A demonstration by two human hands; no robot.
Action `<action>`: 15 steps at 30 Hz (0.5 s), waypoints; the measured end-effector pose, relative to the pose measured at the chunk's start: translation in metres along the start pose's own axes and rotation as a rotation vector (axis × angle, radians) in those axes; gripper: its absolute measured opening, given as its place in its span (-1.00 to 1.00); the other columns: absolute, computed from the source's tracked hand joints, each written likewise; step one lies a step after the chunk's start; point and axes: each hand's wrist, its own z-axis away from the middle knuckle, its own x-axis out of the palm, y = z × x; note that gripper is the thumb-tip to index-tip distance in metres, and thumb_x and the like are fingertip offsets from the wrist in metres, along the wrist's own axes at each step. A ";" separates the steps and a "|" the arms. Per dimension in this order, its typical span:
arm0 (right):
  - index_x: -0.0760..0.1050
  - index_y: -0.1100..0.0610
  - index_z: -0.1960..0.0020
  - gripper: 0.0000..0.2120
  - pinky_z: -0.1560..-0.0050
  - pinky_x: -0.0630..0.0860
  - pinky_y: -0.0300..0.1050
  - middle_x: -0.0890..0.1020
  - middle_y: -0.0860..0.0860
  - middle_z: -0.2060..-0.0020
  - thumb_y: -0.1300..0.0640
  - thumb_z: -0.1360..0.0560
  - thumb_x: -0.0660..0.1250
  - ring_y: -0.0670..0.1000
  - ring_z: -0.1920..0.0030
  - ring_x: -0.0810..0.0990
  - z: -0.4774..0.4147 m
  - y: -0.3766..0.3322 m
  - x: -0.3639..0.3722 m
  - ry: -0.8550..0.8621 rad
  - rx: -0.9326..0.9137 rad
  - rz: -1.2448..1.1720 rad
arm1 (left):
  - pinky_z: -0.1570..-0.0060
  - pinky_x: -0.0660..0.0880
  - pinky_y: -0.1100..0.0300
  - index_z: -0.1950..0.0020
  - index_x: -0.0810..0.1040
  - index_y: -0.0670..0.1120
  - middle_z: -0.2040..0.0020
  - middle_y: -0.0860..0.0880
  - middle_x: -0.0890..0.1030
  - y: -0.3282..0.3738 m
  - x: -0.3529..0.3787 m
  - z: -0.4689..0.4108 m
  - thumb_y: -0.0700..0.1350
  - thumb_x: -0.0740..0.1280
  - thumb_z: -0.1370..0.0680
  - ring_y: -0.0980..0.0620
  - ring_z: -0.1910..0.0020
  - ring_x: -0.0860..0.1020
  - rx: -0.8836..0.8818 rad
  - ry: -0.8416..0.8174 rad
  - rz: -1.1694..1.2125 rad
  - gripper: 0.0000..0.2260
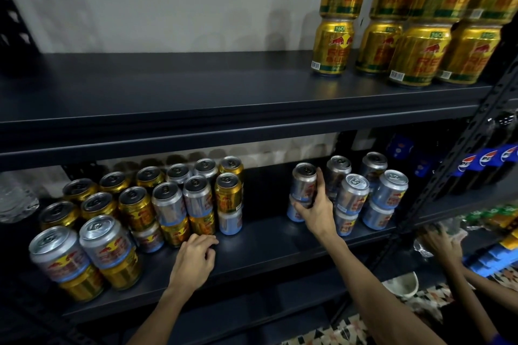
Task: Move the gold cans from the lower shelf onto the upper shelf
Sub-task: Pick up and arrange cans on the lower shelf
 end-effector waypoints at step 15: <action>0.08 -0.02 -0.63 -0.09 -0.50 0.30 0.02 0.33 0.11 -0.53 0.17 -0.47 0.55 0.02 -0.50 0.32 0.016 -0.015 0.009 0.227 -0.057 0.008 | -0.05 0.52 0.08 -0.08 0.68 -0.06 -0.08 0.13 0.64 -0.002 0.000 0.000 -0.26 0.38 -0.48 0.13 -0.07 0.51 0.000 -0.006 0.006 -0.77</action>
